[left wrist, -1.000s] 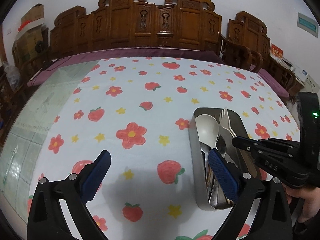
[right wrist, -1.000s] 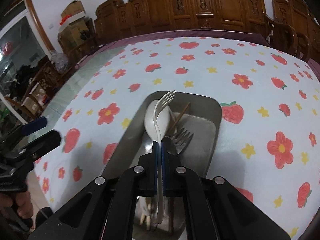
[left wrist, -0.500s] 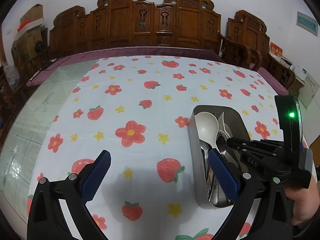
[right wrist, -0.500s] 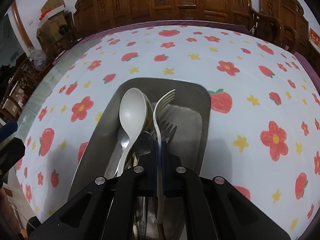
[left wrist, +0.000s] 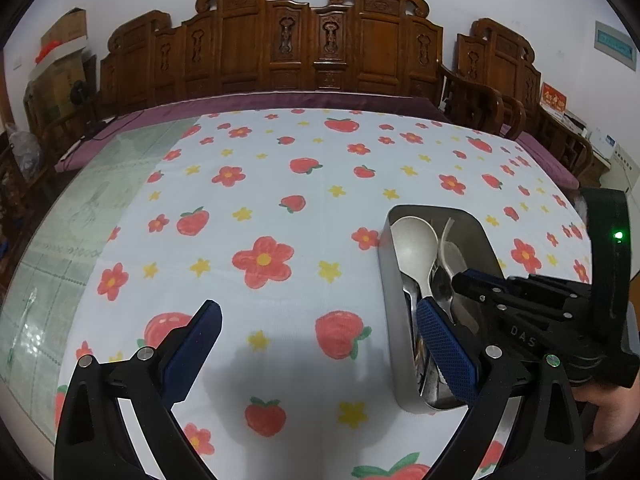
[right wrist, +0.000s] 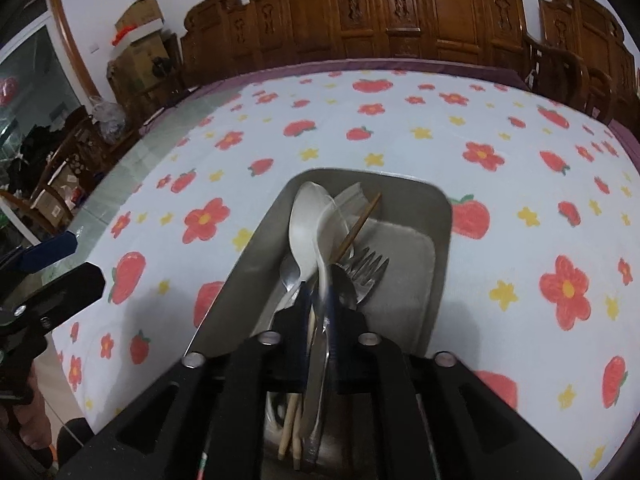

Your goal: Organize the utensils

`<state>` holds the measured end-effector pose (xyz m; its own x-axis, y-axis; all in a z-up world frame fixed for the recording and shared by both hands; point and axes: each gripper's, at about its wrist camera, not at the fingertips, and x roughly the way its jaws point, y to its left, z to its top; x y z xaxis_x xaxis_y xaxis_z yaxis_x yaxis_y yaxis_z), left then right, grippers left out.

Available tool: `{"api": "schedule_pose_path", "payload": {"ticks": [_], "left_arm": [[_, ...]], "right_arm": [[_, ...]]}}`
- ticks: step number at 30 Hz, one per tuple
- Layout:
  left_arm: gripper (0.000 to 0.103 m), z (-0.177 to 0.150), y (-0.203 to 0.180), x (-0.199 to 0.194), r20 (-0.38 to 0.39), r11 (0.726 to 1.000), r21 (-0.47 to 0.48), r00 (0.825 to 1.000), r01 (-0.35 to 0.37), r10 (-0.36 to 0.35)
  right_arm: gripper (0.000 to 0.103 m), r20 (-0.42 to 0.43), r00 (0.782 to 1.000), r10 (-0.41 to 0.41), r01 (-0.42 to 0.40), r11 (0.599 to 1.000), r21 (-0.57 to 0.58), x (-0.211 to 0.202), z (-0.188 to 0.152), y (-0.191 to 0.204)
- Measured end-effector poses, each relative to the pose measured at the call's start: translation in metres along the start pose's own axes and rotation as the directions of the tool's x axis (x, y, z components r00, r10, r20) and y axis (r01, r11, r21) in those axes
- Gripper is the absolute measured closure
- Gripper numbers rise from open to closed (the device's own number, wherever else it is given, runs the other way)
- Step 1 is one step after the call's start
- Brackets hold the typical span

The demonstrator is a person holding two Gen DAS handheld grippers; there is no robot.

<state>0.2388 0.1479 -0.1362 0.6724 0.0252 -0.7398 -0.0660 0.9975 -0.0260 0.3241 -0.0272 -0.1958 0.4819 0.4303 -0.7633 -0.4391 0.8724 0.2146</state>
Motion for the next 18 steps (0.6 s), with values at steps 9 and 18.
{"api": "schedule_pose_path", "payload": {"ticks": [9,18], "left_arm": [[0.009,-0.006,-0.019,-0.016,0.027,1.0,0.021,1.0,-0.002,0.001],[0.008,-0.01,-0.054,-0.04,0.065,0.999,0.049,0.998,-0.002,-0.001]], "right_arm": [[0.08,0.074,0.997,0.004,-0.001,0.999,-0.039,-0.044,-0.006,-0.007],[0.04,0.16,0.985,-0.071,0.08,0.995,-0.052,-0.105,-0.035,-0.023]]}}
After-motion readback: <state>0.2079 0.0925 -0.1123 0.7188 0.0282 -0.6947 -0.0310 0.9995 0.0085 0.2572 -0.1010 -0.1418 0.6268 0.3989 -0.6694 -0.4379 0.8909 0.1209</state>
